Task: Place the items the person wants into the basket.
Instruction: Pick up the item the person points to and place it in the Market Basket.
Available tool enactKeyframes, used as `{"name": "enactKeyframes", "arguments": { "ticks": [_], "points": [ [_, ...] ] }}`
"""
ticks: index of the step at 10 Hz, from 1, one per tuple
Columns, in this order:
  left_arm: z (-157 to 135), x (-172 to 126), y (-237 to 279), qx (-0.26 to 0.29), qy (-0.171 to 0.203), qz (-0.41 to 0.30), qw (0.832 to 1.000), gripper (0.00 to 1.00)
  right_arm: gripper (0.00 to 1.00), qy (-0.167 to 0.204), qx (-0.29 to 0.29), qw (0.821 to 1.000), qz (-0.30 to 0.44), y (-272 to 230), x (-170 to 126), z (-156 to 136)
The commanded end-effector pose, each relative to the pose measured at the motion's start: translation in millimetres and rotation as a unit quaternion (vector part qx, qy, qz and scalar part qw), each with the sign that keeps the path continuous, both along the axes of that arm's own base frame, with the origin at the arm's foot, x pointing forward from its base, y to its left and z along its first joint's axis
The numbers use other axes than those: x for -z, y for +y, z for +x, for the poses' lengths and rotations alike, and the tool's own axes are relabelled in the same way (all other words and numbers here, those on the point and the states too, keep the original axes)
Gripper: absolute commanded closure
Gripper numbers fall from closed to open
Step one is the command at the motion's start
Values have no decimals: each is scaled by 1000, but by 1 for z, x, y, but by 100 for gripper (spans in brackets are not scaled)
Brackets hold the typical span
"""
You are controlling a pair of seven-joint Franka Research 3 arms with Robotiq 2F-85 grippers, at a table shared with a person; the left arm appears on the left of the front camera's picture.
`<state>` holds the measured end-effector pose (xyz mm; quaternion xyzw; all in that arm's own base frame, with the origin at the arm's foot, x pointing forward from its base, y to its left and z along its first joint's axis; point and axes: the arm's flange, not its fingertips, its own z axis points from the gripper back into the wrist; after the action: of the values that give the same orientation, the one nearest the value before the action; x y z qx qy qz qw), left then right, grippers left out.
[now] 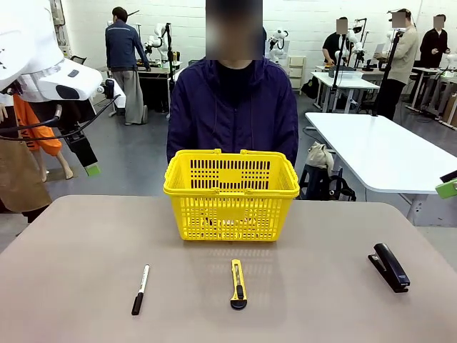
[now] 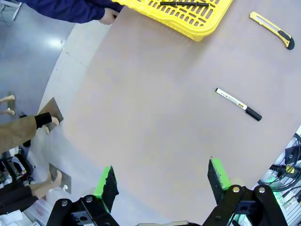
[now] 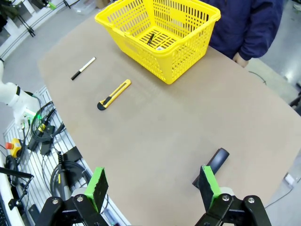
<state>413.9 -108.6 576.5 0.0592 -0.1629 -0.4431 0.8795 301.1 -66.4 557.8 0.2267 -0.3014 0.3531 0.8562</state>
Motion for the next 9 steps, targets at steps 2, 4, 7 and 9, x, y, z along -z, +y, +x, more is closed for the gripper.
{"name": "enactKeyframes", "arguments": {
  "ticks": [2,4,7,9],
  "points": [
    [0,0,0,0,0,0,1000,0,0,3,-1,1000,1,-1,0,1],
    [-22,-18,48,11,24,-95,995,0,0,3,-1,1000,1,-1,0,1],
    [-61,-43,104,50,32,-193,979,0,0,3,-1,1000,1,-1,0,1],
    [-81,-48,134,64,18,-223,973,0,0,3,-1,1000,1,-1,0,1]
  ]
}}
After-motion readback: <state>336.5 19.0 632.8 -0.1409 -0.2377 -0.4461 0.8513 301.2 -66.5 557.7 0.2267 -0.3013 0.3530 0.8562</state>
